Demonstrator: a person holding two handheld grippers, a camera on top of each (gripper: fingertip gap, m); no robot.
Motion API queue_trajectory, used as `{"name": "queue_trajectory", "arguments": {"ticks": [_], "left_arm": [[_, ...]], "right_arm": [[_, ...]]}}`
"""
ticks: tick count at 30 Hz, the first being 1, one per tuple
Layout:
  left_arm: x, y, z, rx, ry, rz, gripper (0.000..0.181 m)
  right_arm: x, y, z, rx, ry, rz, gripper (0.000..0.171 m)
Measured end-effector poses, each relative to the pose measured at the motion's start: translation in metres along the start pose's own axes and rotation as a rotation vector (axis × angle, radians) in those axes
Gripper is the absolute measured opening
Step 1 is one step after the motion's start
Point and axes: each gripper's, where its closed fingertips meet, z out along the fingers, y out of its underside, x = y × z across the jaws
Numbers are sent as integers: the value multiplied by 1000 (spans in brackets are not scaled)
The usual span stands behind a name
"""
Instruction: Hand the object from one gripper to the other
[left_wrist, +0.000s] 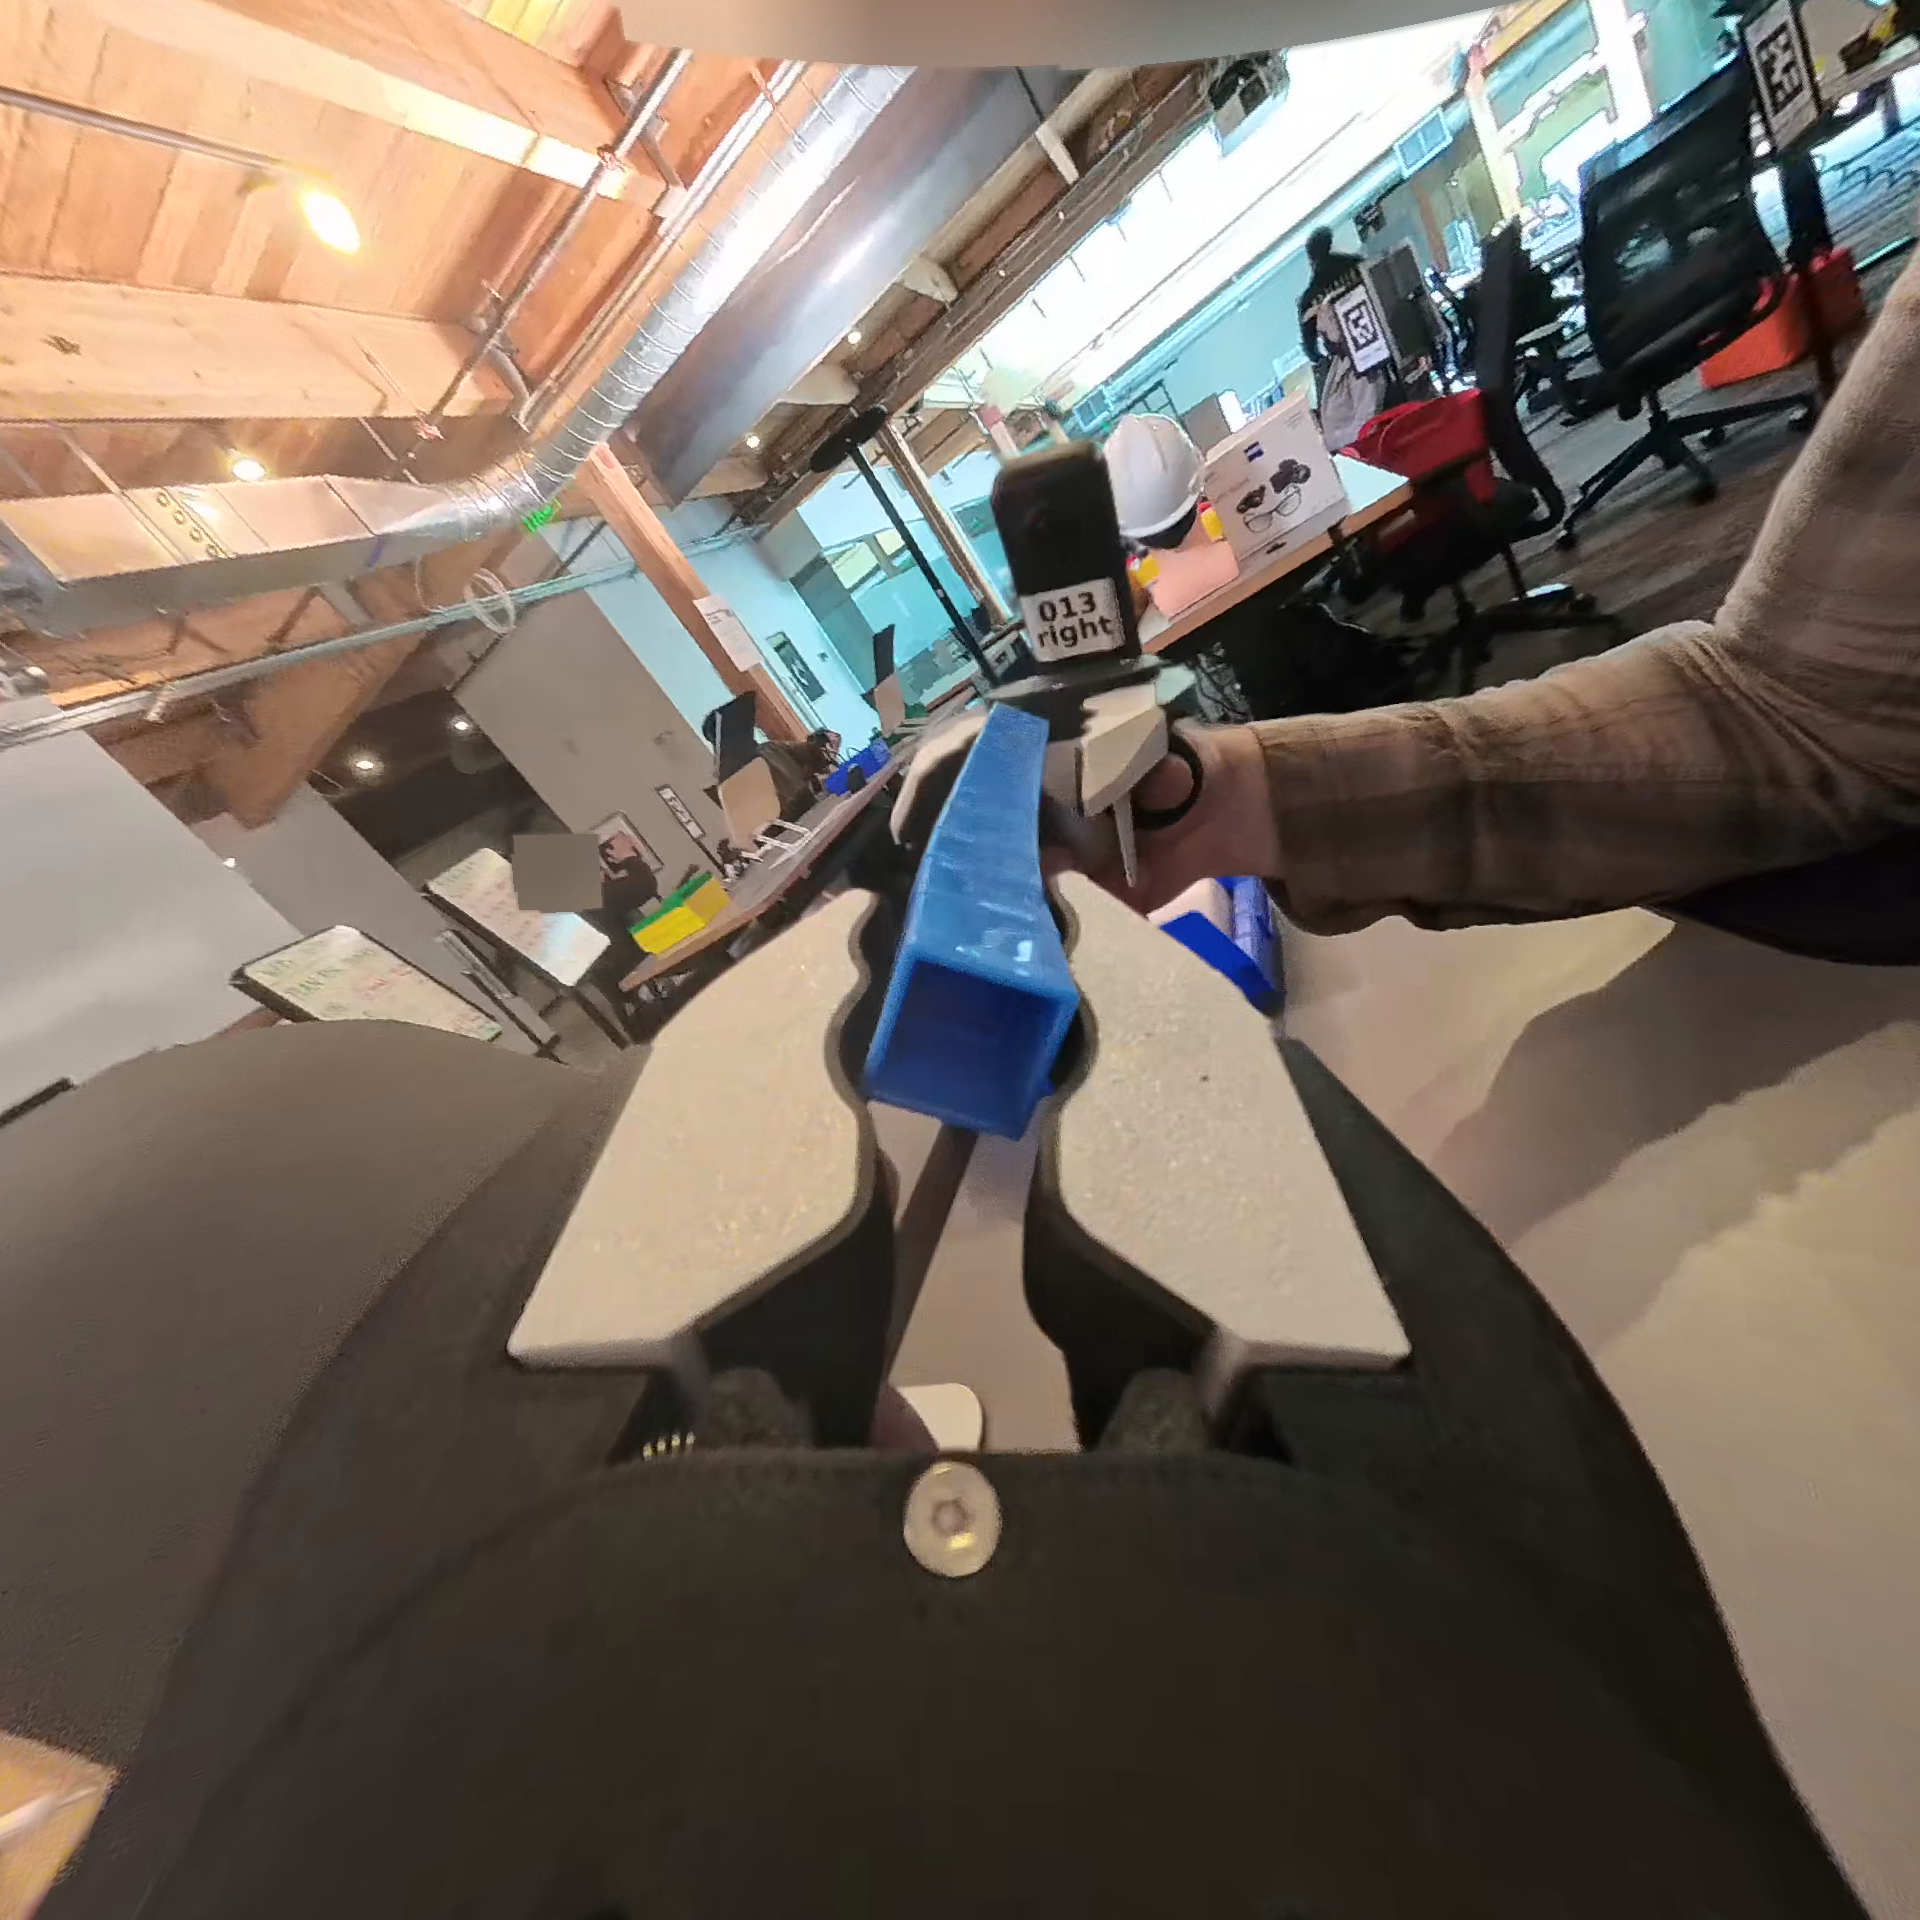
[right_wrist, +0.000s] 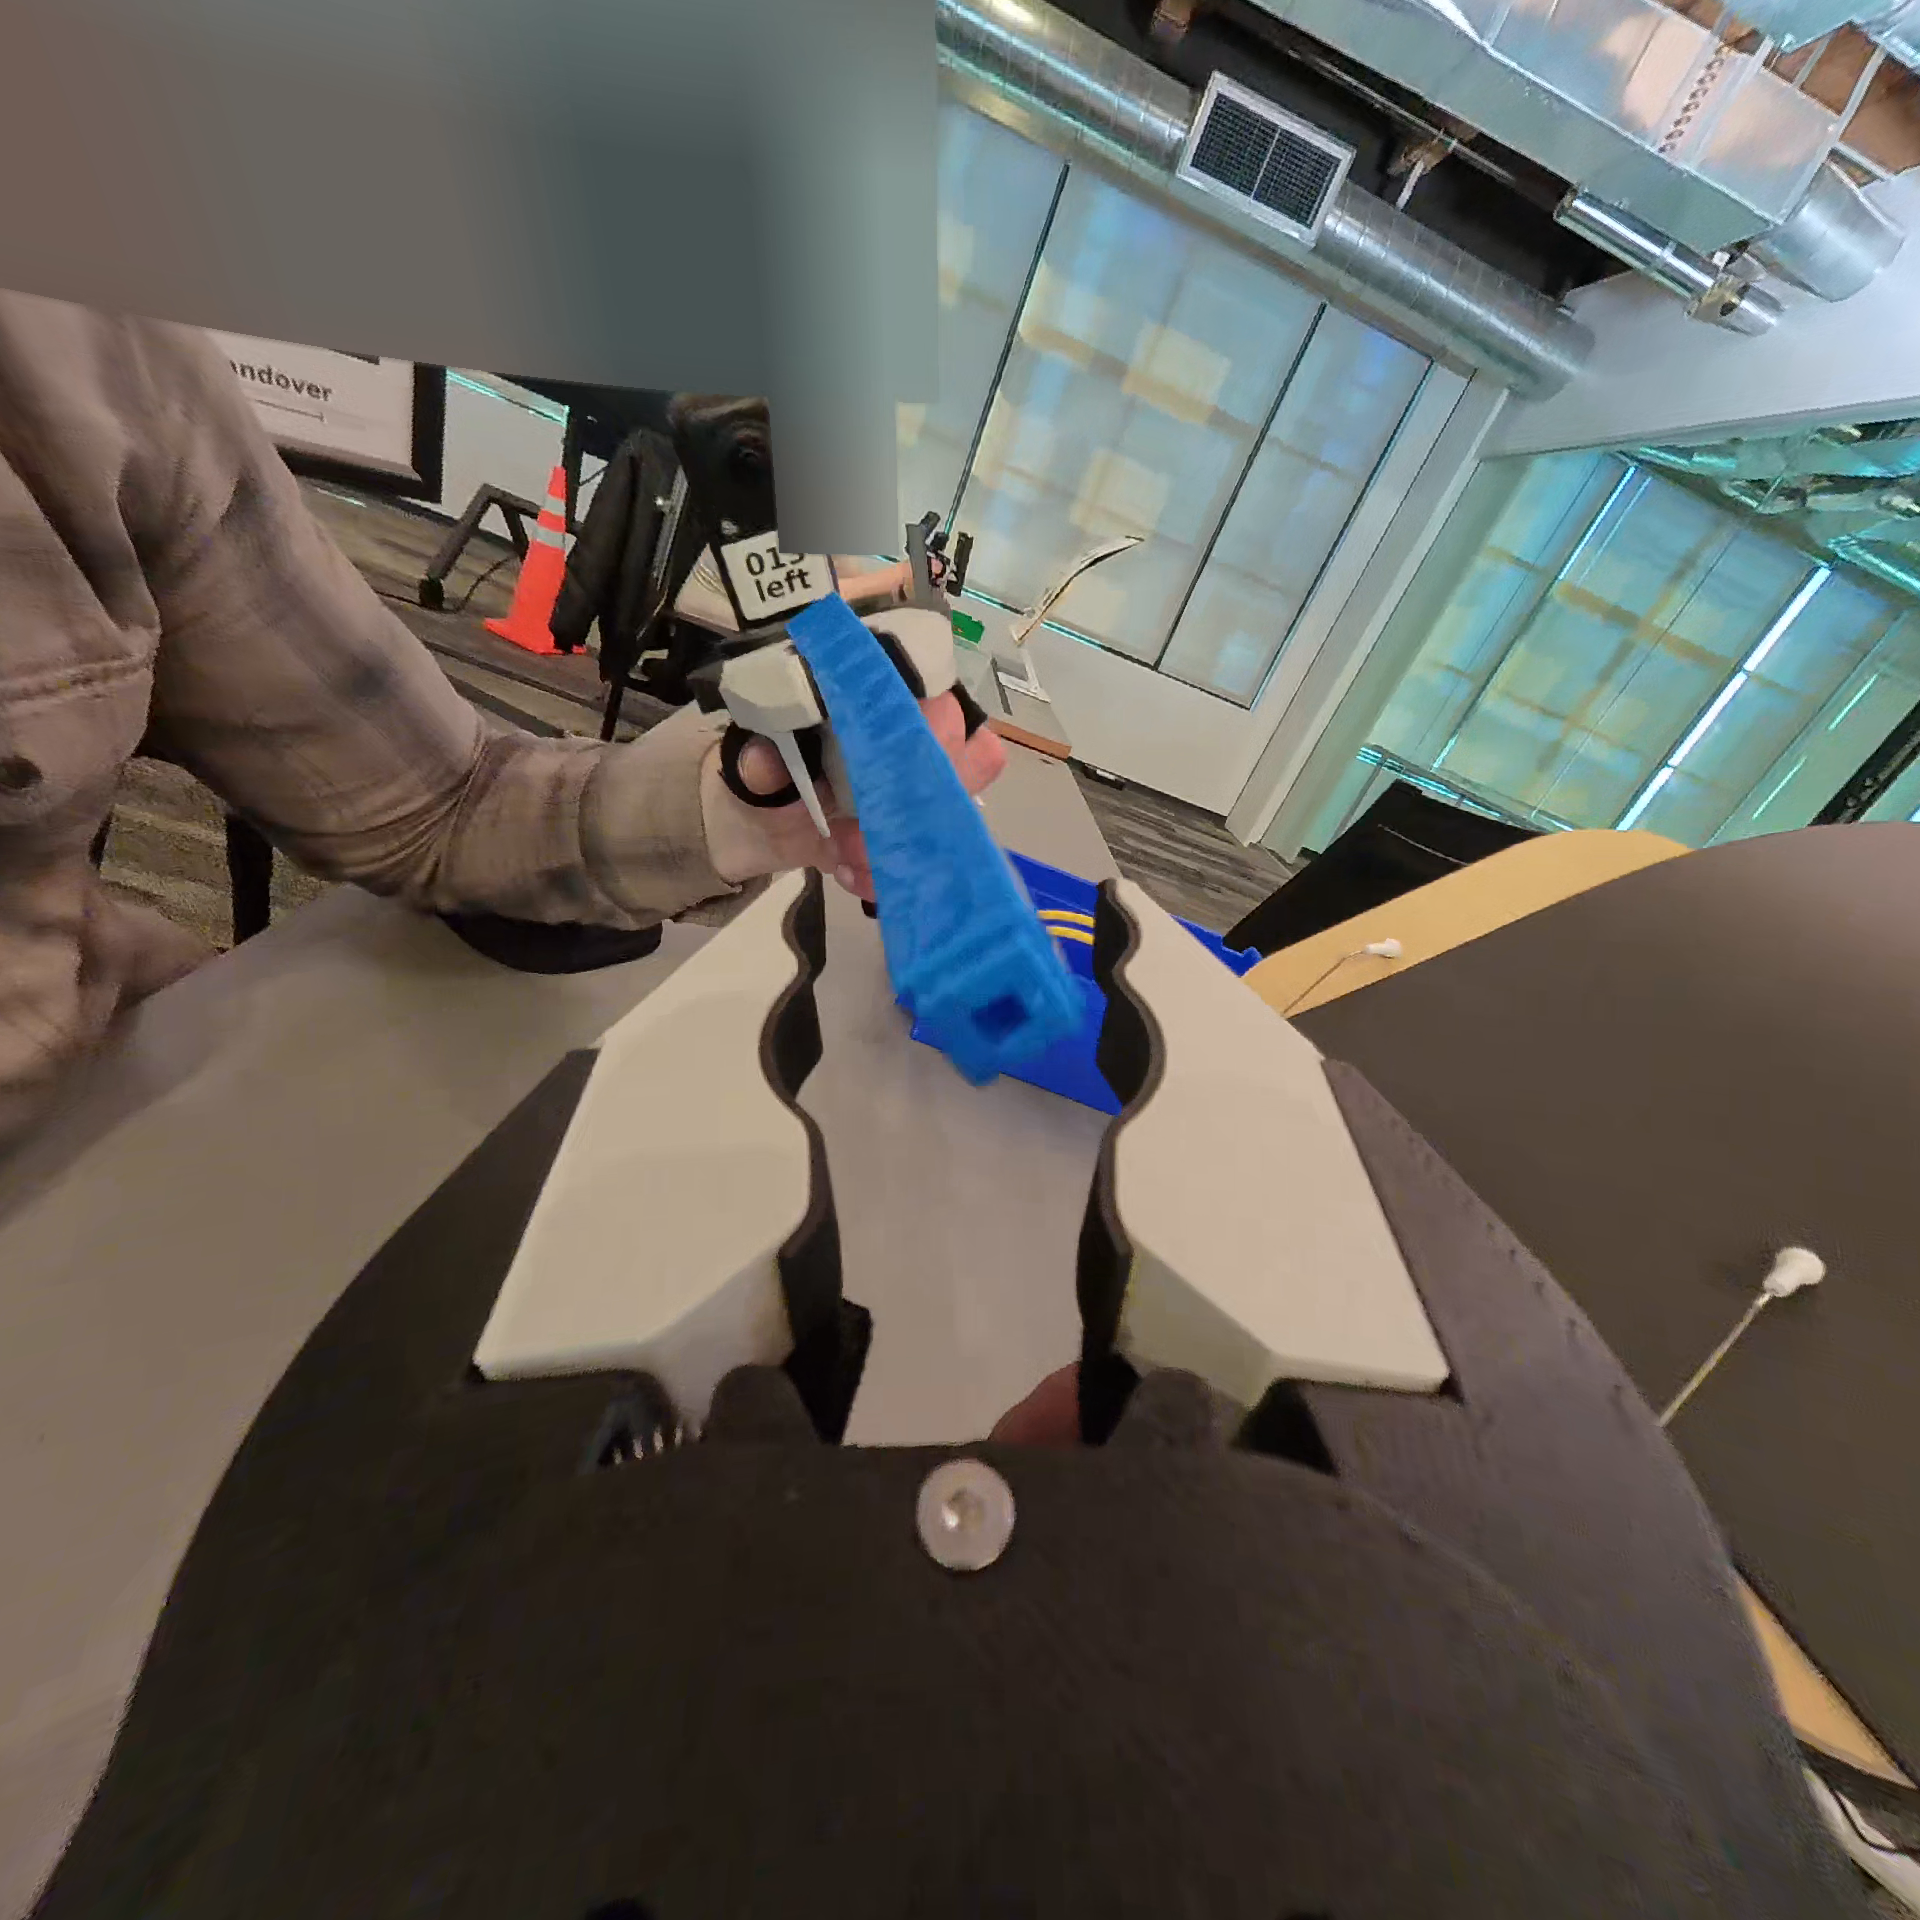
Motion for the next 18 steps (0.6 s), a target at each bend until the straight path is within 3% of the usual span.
{"name": "queue_trajectory", "arguments": {"ticks": [18], "left_arm": [[8,4,4,16,12,28,26]], "right_arm": [[-6,0,1,72,-114,228,33]]}}
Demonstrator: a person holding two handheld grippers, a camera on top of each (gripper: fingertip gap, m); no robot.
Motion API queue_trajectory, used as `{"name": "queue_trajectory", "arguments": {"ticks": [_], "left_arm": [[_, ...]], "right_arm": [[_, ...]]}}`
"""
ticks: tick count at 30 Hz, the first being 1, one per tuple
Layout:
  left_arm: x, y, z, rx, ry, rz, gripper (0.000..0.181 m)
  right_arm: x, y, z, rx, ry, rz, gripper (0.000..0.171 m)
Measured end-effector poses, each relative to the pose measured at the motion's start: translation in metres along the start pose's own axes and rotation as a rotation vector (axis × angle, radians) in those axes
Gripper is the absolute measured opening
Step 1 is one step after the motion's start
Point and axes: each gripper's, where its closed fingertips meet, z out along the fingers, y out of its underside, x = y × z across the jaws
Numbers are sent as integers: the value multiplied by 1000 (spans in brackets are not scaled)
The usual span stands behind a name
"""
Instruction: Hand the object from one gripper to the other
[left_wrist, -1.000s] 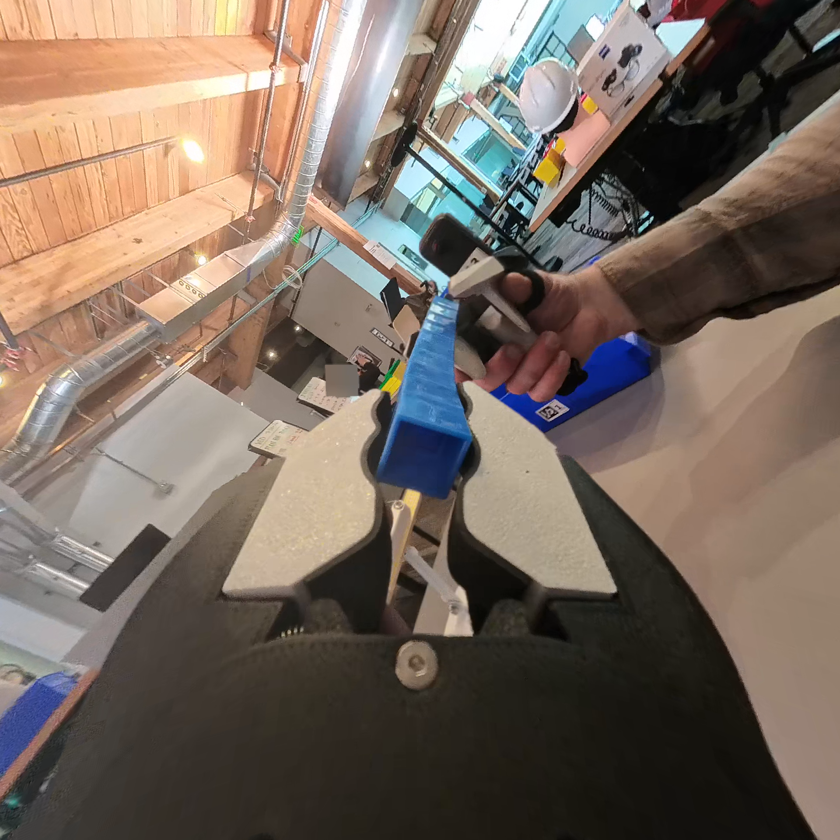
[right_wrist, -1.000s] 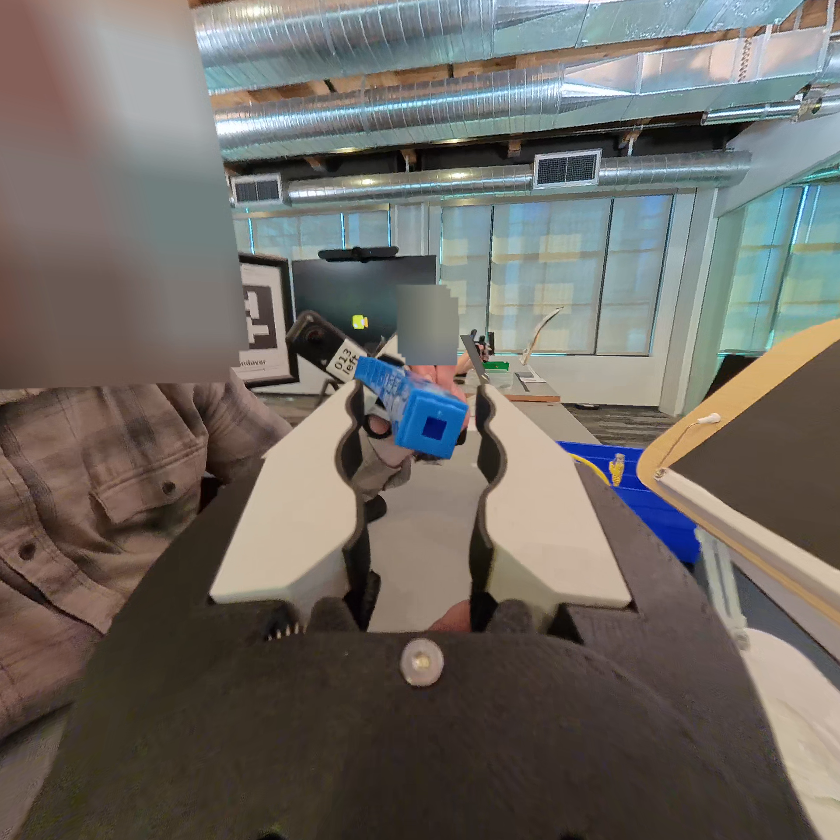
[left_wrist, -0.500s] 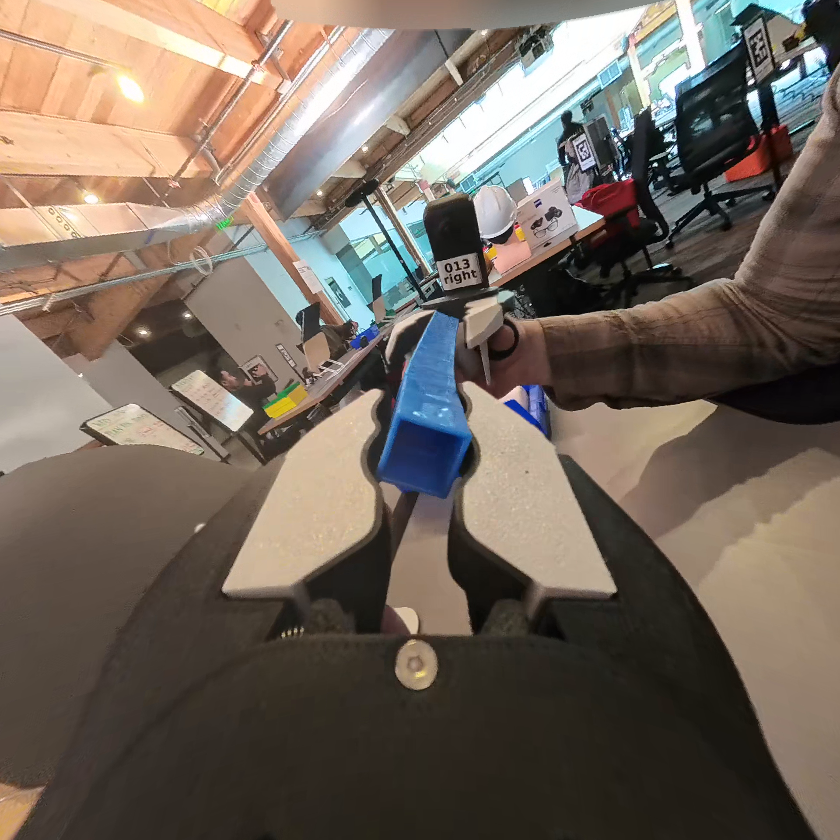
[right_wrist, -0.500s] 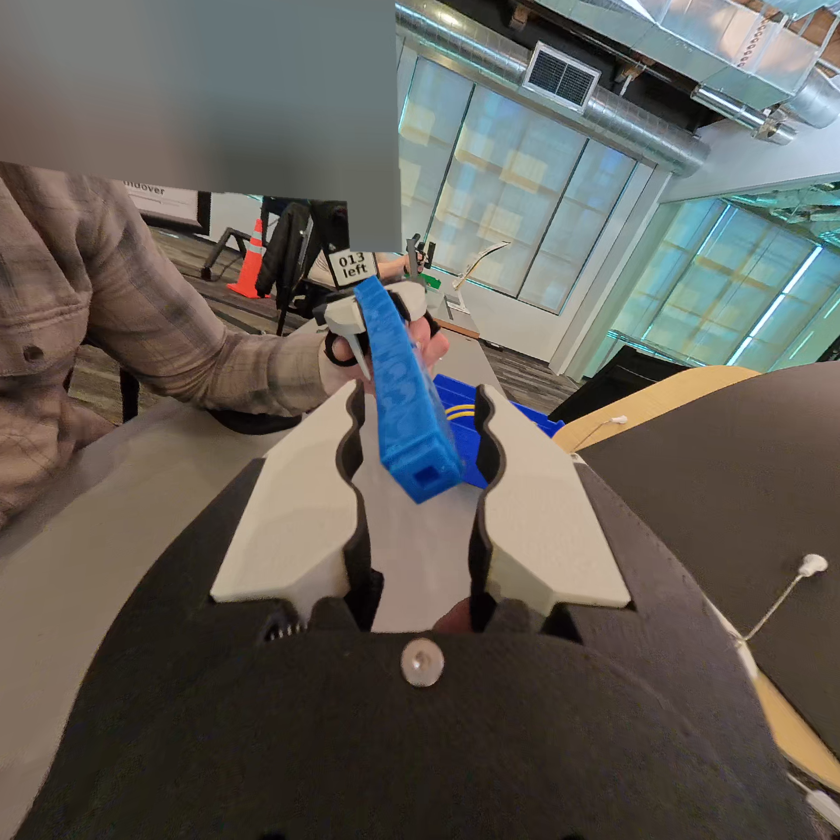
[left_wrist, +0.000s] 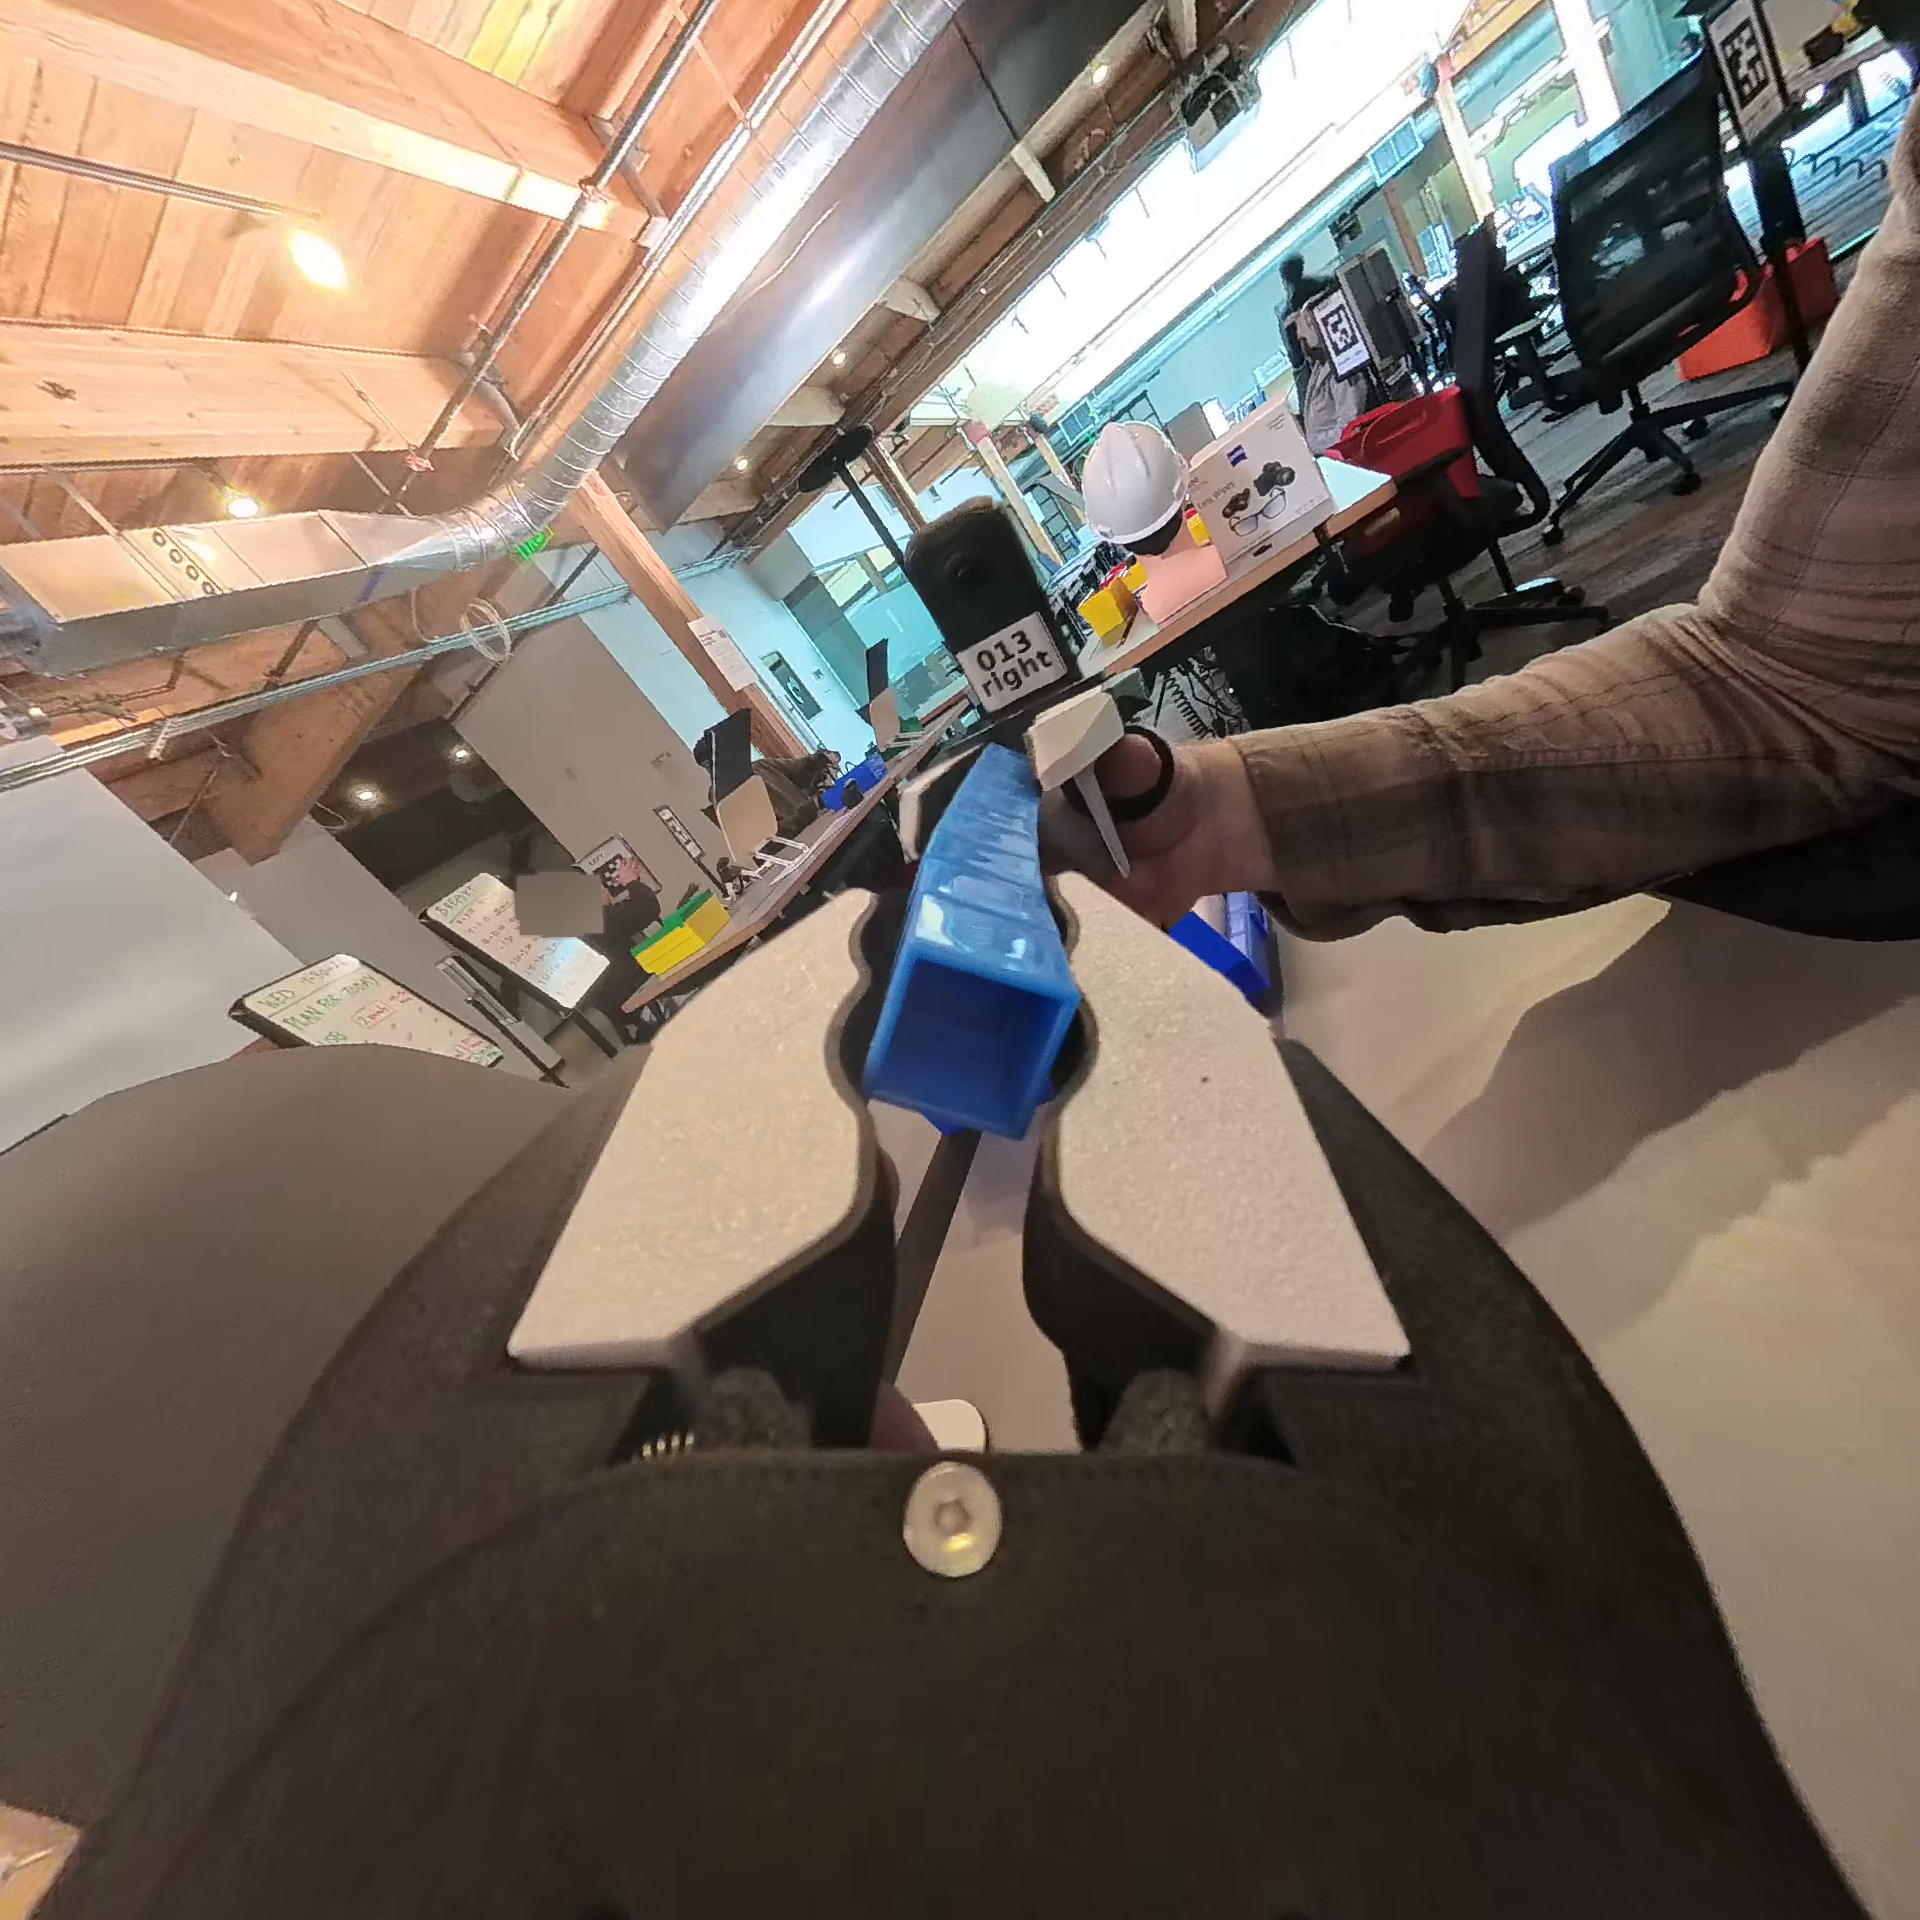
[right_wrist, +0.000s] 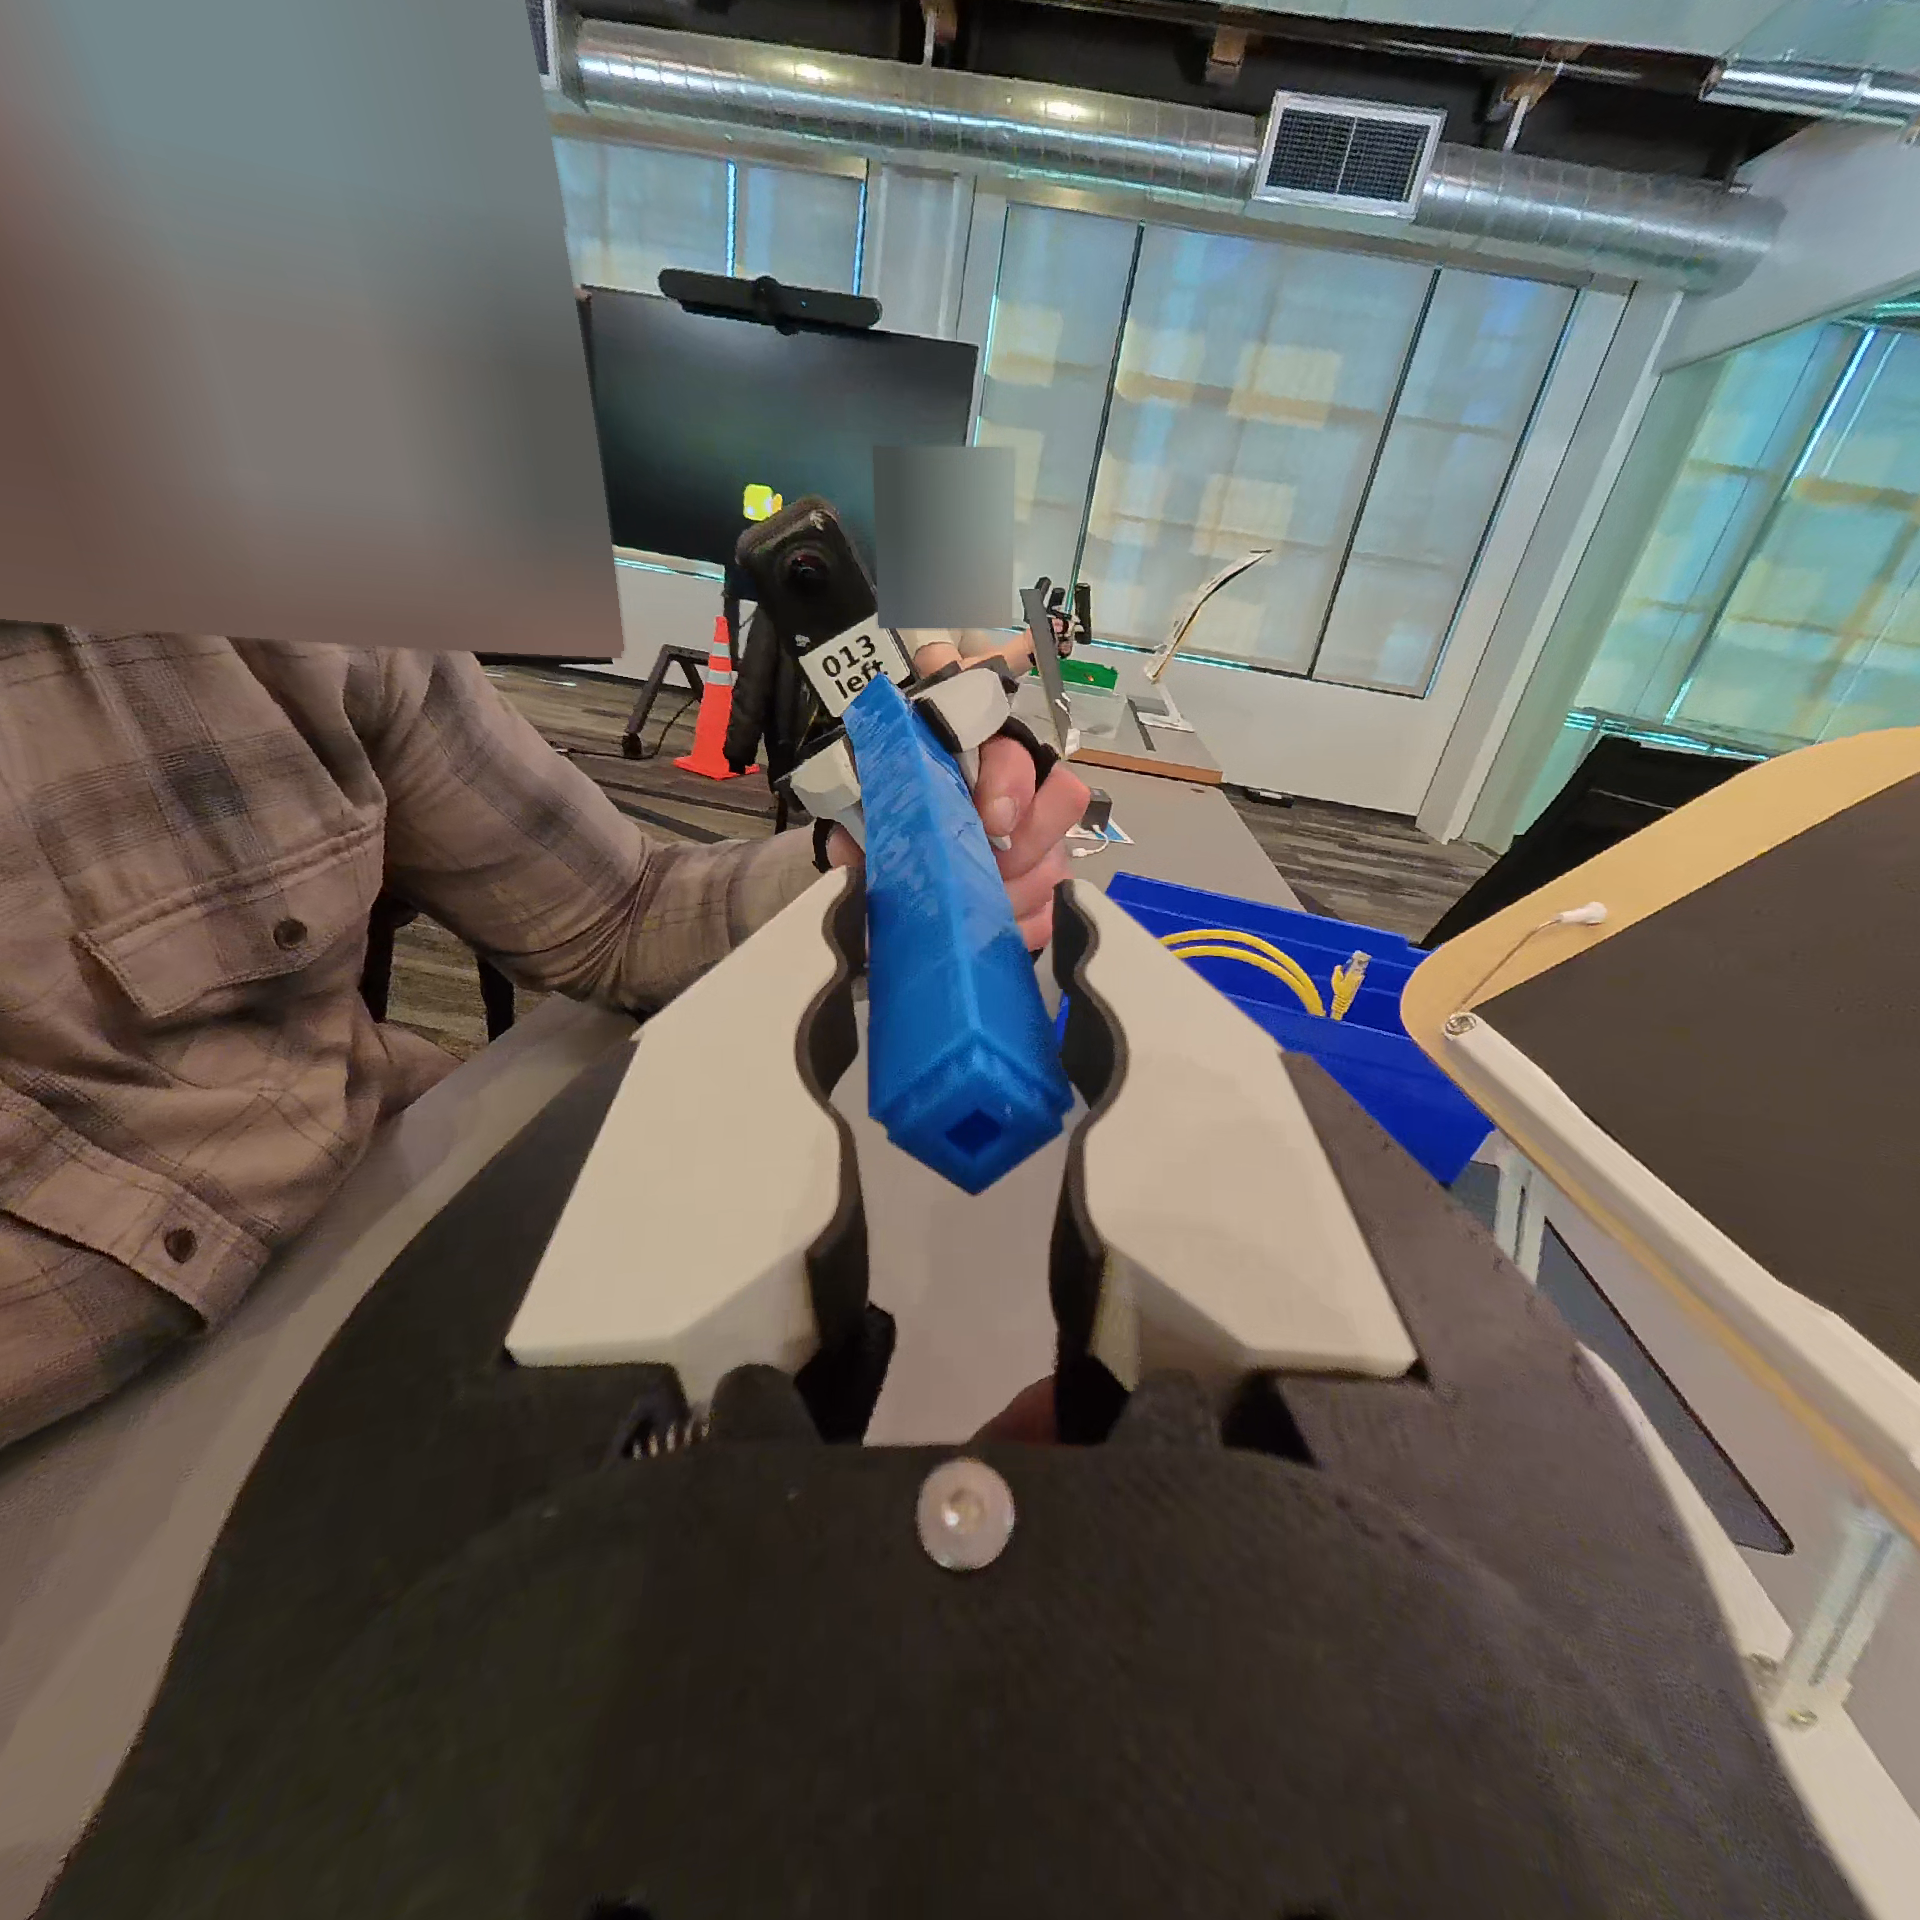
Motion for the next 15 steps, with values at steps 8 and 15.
{"name": "queue_trajectory", "arguments": {"ticks": [8,15], "left_arm": [[2,-1,0,-5,-2,28,26],[2,-2,1,-8,-7,48,26]], "right_arm": [[-1,3,1,1,-25,39,31],[-3,4,2,7,-39,56,37]]}}
